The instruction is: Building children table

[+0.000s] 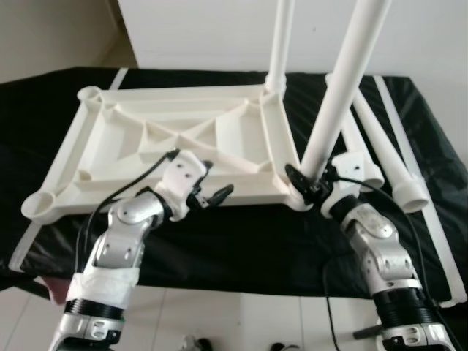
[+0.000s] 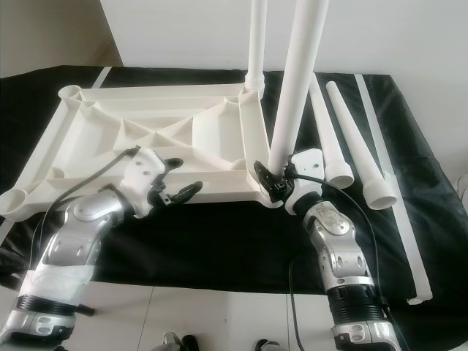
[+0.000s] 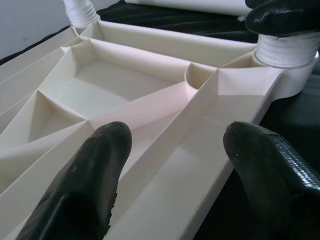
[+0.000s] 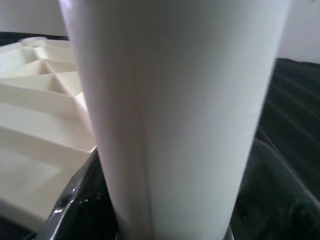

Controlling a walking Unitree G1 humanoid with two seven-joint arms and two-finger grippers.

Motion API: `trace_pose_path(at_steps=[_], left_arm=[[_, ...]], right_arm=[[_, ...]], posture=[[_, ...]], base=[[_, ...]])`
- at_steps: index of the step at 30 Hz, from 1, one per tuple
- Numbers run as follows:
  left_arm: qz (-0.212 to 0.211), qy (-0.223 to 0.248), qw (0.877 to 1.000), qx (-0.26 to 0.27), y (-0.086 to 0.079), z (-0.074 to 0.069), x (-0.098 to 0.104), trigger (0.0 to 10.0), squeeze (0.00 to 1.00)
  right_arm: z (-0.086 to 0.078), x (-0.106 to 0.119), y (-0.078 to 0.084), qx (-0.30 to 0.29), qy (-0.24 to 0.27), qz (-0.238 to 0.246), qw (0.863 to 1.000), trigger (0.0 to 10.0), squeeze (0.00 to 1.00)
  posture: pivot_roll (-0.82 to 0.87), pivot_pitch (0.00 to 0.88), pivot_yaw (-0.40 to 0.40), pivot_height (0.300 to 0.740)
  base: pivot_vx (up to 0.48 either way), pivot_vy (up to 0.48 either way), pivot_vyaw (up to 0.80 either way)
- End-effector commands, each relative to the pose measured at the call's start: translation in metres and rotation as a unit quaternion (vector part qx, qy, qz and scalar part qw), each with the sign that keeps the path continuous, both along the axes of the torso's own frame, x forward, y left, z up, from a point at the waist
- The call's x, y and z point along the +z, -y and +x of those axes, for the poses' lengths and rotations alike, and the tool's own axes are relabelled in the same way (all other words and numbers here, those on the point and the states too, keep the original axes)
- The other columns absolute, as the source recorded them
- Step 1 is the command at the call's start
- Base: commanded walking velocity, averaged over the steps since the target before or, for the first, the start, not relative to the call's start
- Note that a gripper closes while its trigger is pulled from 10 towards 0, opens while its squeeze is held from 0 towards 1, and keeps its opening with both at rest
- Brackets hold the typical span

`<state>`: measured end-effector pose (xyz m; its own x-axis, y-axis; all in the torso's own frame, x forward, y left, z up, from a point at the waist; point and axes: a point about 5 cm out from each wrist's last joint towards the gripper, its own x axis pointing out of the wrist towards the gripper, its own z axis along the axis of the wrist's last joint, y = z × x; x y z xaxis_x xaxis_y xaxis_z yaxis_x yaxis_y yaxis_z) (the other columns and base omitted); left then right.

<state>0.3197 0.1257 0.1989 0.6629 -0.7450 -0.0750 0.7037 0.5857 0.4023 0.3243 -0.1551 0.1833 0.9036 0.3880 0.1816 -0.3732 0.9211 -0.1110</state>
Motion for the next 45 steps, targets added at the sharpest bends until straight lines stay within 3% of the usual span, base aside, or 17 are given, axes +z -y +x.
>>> trace_pose_path(at_steps=[1, 5, 7, 10, 12, 15, 24, 29, 30, 32, 33, 38, 41, 43, 44, 45], left_arm=[[0.001, 0.000, 1.000, 0.008, 0.001, -0.002, -0.003, 10.0, 0.00], [0.002, 0.000, 1.000, 0.008, 0.000, -0.002, -0.003, 10.0, 0.00], [0.002, 0.000, 1.000, 0.010, 0.000, -0.002, -0.003, 10.0, 0.00], [0.002, 0.000, 1.000, 0.010, 0.000, -0.003, -0.003, 10.0, 0.00], [0.000, -0.001, 1.000, 0.011, 0.000, -0.002, -0.003, 10.0, 0.00], [0.000, -0.002, 1.000, 0.009, 0.001, -0.002, -0.003, 10.0, 0.00], [0.001, 0.001, 1.000, 0.006, 0.003, -0.001, -0.003, 10.0, 0.00], [0.001, 0.002, 1.000, 0.007, 0.002, -0.001, -0.002, 10.0, 0.00], [0.000, 0.002, 1.000, 0.009, 0.002, -0.001, -0.002, 10.0, 0.00], [0.000, 0.002, 1.000, 0.009, 0.002, -0.001, -0.002, 10.0, 0.00], [0.000, 0.002, 1.000, 0.010, 0.002, -0.001, -0.002, 10.0, 0.00], [-0.001, 0.002, 1.000, 0.013, 0.000, -0.001, -0.002, 10.0, 0.00], [-0.001, 0.003, 1.000, 0.014, 0.000, -0.001, -0.002, 10.0, 0.00], [0.000, 0.003, 1.000, 0.015, -0.001, -0.001, -0.001, 10.0, 0.00], [0.000, 0.004, 1.000, 0.015, -0.002, -0.001, -0.001, 10.0, 0.00], [0.001, 0.004, 1.000, 0.015, -0.002, -0.001, -0.001, 10.0, 0.00]], right_arm=[[-0.002, -0.004, 0.001, -0.024, -0.011, 0.004, 1.000, 10.0, 0.00], [-0.002, -0.005, -0.001, -0.068, -0.021, 0.019, 0.997, 10.0, 0.00], [-0.005, -0.011, -0.008, -0.120, -0.037, 0.035, 0.992, 10.0, 0.00], [-0.008, -0.013, -0.014, -0.123, -0.042, 0.040, 0.991, 10.0, 0.00], [-0.011, -0.012, -0.024, -0.102, -0.032, 0.031, 0.994, 10.0, 0.00], [-0.011, -0.007, -0.026, -0.074, -0.018, 0.022, 0.997, 10.0, 0.00], [-0.014, 0.000, -0.009, 0.015, 0.002, -0.043, 0.999, 10.0, 0.00], [-0.012, -0.001, -0.003, 0.019, -0.004, -0.056, 0.998, 10.0, 0.00], [-0.011, -0.002, -0.002, 0.019, -0.005, -0.059, 0.998, 1.4, 0.00], [-0.011, -0.002, -0.002, 0.019, -0.005, -0.059, 0.998, 1.4, 0.00], [-0.010, -0.003, 0.000, 0.019, -0.006, -0.058, 0.998, 0.0, 0.00], [-0.005, -0.008, 0.005, -0.011, -0.019, -0.076, 0.997, 0.0, 0.00], [-0.004, -0.008, 0.006, -0.022, -0.022, -0.070, 0.997, 0.0, 0.00], [-0.002, -0.009, 0.007, -0.070, -0.036, -0.043, 0.996, 0.0, 0.00], [-0.001, -0.011, 0.006, -0.117, -0.049, -0.013, 0.992, 4.0, 0.00], [-0.001, -0.012, 0.005, -0.127, -0.050, -0.009, 0.991, 4.0, 0.00]], posture=[[-0.06, 0.171, 0.047, 0.740], [-0.06, 0.171, 0.045, 0.740], [-0.06, 0.170, 0.041, 0.740], [-0.06, 0.170, 0.040, 0.740], [-0.06, 0.168, 0.045, 0.740], [-0.06, 0.167, 0.048, 0.740], [-0.07, 0.166, 0.043, 0.740], [-0.07, 0.168, 0.042, 0.740], [-0.07, 0.170, 0.041, 0.740], [-0.07, 0.170, 0.041, 0.740], [-0.06, 0.170, 0.040, 0.740], [-0.06, 0.169, 0.039, 0.740], [-0.06, 0.169, 0.040, 0.740], [-0.06, 0.169, 0.041, 0.740], [-0.06, 0.167, 0.043, 0.740], [-0.06, 0.168, 0.043, 0.740]], base=[[0.000, 0.000, 0.00], [0.000, 0.000, 0.00], [0.000, 0.000, 0.00], [0.000, 0.000, 0.00], [0.000, 0.000, 0.00], [0.000, 0.000, 0.00], [0.000, 0.000, 0.00], [0.000, 0.000, 0.00], [0.000, 0.000, 0.00], [0.000, 0.000, 0.00], [0.000, 0.000, 0.00], [0.000, 0.000, 0.00], [0.000, 0.000, 0.00], [0.000, 0.000, 0.00], [0.000, 0.000, 0.00], [0.000, 0.000, 0.00]])
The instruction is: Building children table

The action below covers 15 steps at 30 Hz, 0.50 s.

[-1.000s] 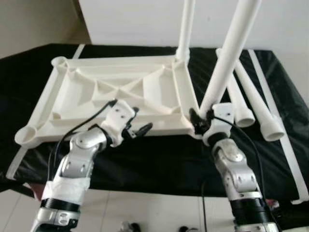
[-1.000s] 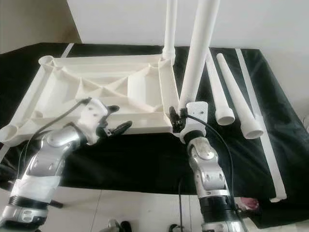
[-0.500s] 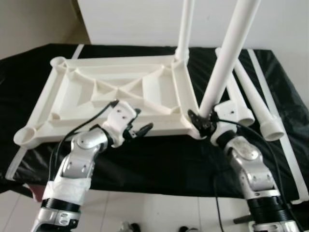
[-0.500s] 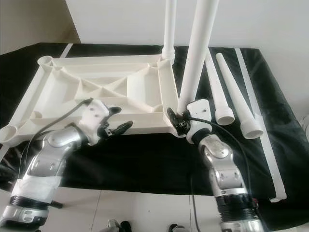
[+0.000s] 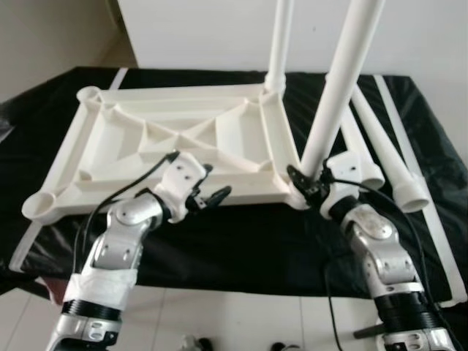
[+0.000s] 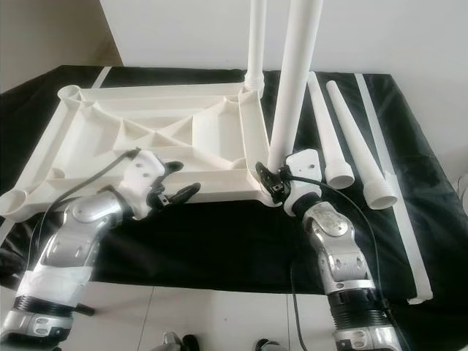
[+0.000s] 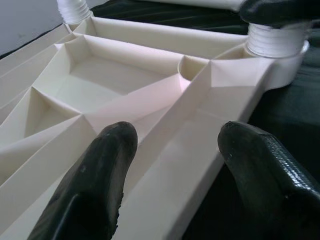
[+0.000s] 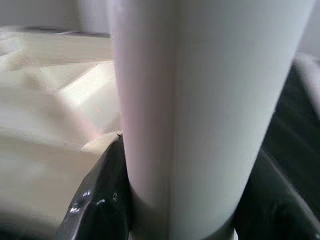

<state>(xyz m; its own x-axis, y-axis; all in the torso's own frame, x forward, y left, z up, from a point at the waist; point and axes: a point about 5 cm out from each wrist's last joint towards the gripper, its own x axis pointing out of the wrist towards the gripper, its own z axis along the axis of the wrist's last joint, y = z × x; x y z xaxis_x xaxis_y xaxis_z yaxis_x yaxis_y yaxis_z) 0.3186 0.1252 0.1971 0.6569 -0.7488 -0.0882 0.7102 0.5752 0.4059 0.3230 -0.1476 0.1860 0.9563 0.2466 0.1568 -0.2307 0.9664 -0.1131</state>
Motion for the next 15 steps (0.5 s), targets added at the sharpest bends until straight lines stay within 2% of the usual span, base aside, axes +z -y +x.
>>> trace_pose_path(at_steps=[1, 2, 5, 8, 11, 12, 15], left_arm=[[-0.006, 0.006, 1.000, 0.019, -0.002, 0.000, 0.001, 10.0, 0.00], [-0.006, 0.007, 1.000, 0.019, -0.002, 0.000, 0.001, 10.0, 0.00], [-0.006, 0.007, 1.000, 0.019, -0.002, 0.001, 0.001, 10.0, 0.00], [-0.006, 0.008, 1.000, 0.019, -0.002, 0.001, 0.001, 10.0, 0.00], [-0.007, 0.010, 1.000, 0.020, -0.002, 0.002, 0.002, 10.0, 0.00], [-0.007, 0.010, 1.000, 0.020, -0.002, 0.002, 0.003, 10.0, 0.00], [-0.009, 0.010, 1.000, 0.020, 0.000, 0.002, 0.002, 10.0, 0.00]], right_arm=[[0.000, -0.014, 0.012, -0.051, -0.039, -0.002, 0.998, 4.0, 0.00], [-0.001, -0.017, 0.007, -0.078, -0.045, 0.012, 0.996, 10.0, 0.00], [-0.006, -0.024, -0.005, -0.135, -0.054, 0.034, 0.989, 10.0, 0.00], [-0.009, -0.026, -0.012, -0.155, -0.052, 0.046, 0.985, 10.0, 0.00], [-0.011, -0.028, -0.021, -0.200, -0.052, 0.076, 0.975, 10.0, 0.00], [-0.011, -0.028, -0.022, -0.206, -0.053, 0.077, 0.974, 10.0, 0.00], [-0.008, -0.025, -0.036, -0.174, -0.055, 0.099, 0.978, 10.0, 0.00]], posture=[[-0.06, 0.168, 0.043, 0.740], [-0.05, 0.166, 0.042, 0.740], [-0.06, 0.163, 0.043, 0.740], [-0.05, 0.160, 0.040, 0.740], [-0.05, 0.157, 0.038, 0.740], [-0.05, 0.157, 0.038, 0.740], [-0.06, 0.156, 0.041, 0.740]], base=[[0.000, 0.000, 0.00], [0.000, 0.000, 0.00], [0.000, 0.000, 0.00], [0.000, 0.000, 0.00], [0.000, 0.000, 0.00], [0.000, 0.000, 0.00], [0.000, 0.000, 0.00]])
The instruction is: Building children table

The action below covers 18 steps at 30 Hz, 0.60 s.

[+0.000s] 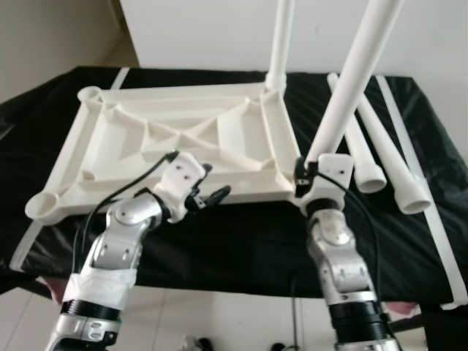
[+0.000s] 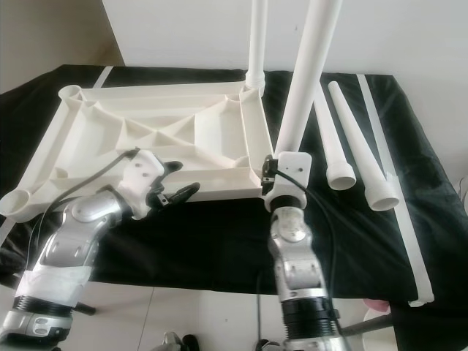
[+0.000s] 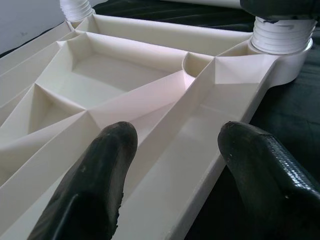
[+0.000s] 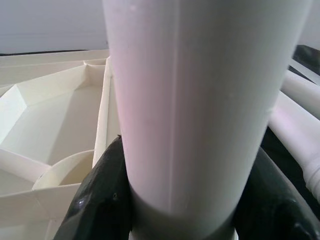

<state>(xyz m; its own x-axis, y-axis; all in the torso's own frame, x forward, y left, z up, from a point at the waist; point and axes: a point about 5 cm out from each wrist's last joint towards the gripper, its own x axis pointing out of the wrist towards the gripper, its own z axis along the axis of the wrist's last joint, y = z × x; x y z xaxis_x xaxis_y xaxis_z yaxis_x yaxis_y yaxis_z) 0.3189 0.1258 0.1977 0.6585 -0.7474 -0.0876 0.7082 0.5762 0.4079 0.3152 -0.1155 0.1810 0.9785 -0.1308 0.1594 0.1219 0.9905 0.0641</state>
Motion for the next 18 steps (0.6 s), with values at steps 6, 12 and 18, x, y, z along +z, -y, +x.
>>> trace_pose_path(at_steps=[6, 12, 18], left_arm=[[-0.011, 0.007, 1.000, 0.016, 0.0011, 0.0008, 0.0007, 10.0, 0.00], [-0.011, 0.008, 1.000, 0.017, 0.0015, 0.0013, 0.0008, 10.0, 0.00], [-0.013, 0.008, 1.000, 0.016, 0.0032, 0.0012, 0.0007, 10.0, 0.00]], right_arm=[[-0.0020, -0.0111, -0.0126, 0.037, -0.025, 0.033, 0.998, 10.0, 0.00], [-0.0048, -0.0095, -0.0137, 0.052, -0.014, 0.034, 0.998, 10.0, 1.00], [-0.0032, -0.0088, -0.0079, 0.078, -0.006, 0.012, 0.997, 10.0, 1.00]], posture=[[-0.06, 0.154, 0.043, 0.740], [-0.06, 0.146, 0.035, 0.740], [-0.06, 0.136, 0.029, 0.740]], base=[[0.000, 0.000, 0.00], [0.000, 0.000, 0.00], [0.000, 0.000, 0.00]])
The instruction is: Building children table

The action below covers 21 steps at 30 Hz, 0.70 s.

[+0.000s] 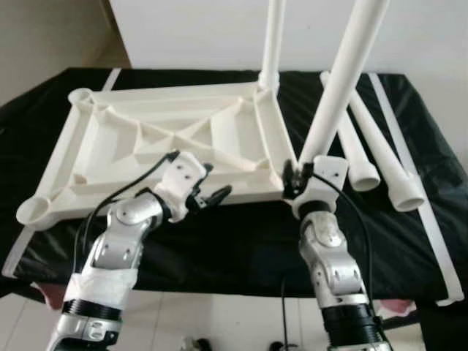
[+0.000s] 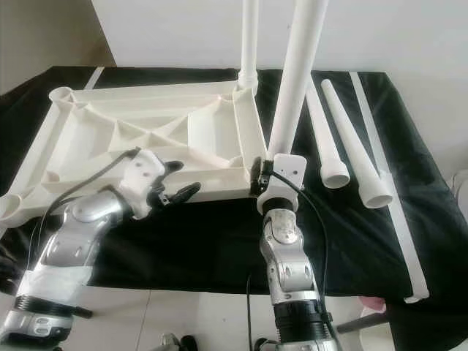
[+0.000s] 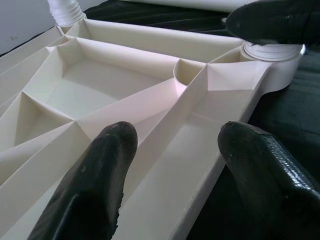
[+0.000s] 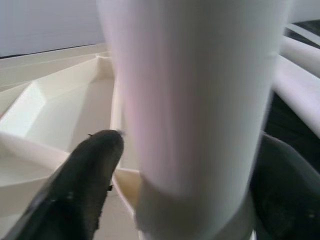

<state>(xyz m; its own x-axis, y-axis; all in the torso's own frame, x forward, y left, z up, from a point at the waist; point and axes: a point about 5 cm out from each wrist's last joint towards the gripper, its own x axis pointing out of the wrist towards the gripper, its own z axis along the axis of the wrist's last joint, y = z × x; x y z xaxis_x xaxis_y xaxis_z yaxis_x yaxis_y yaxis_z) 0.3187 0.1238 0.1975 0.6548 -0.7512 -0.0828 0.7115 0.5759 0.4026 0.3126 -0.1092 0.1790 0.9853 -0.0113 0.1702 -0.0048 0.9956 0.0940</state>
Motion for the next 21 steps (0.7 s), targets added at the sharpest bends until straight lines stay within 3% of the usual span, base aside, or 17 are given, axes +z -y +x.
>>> trace_pose_path(at_steps=[1, 3, 7, 8, 9, 10, 21], left_arm=[[-0.009, 0.008, 1.000, 0.019, 0.001, 0.001, 0.001, 10.0, 0.00], [-0.010, 0.010, 1.000, 0.020, 0.001, 0.001, 0.001, 10.0, 0.00], [-0.010, 0.010, 1.000, 0.020, 0.001, 0.001, 0.001, 10.0, 0.00], [-0.010, 0.011, 1.000, 0.021, 0.000, 0.001, 0.001, 10.0, 0.00], [-0.010, 0.011, 1.000, 0.022, 0.000, 0.001, 0.001, 10.0, 0.00], [-0.010, 0.010, 1.000, 0.022, 0.000, 0.000, 0.001, 10.0, 0.00], [-0.012, 0.011, 1.000, 0.023, 0.000, 0.002, 0.002, 10.0, 0.00]], right_arm=[[-0.001, -0.007, -0.002, 0.015, -0.012, -0.004, 1.000, 10.0, 1.00], [0.001, -0.007, 0.002, 0.062, -0.005, -0.029, 0.998, 10.0, 1.00], [0.001, -0.007, 0.004, 0.074, -0.004, -0.034, 0.997, 10.0, 1.00], [0.002, -0.005, 0.010, 0.104, 0.002, -0.047, 0.993, 10.0, 0.18], [0.002, -0.004, 0.012, 0.111, 0.003, -0.051, 0.992, 10.0, 0.18], [0.002, -0.003, 0.015, 0.130, 0.007, -0.059, 0.990, 10.0, 0.00], [0.009, 0.008, 0.034, 0.234, 0.029, -0.118, 0.964, 10.0, 0.00]], posture=[[-0.06, 0.136, 0.029, 0.740], [-0.06, 0.130, 0.024, 0.740], [-0.06, 0.128, 0.021, 0.740], [-0.06, 0.128, 0.021, 0.740], [-0.06, 0.128, 0.021, 0.740], [-0.06, 0.129, 0.019, 0.740], [-0.07, 0.137, 0.024, 0.740]], base=[[0.000, 0.000, 0.00], [0.000, 0.000, 0.00], [0.000, 0.000, 0.00], [0.000, 0.000, 0.00], [0.000, 0.000, 0.00], [0.000, 0.000, 0.00], [0.000, 0.000, 0.00]])
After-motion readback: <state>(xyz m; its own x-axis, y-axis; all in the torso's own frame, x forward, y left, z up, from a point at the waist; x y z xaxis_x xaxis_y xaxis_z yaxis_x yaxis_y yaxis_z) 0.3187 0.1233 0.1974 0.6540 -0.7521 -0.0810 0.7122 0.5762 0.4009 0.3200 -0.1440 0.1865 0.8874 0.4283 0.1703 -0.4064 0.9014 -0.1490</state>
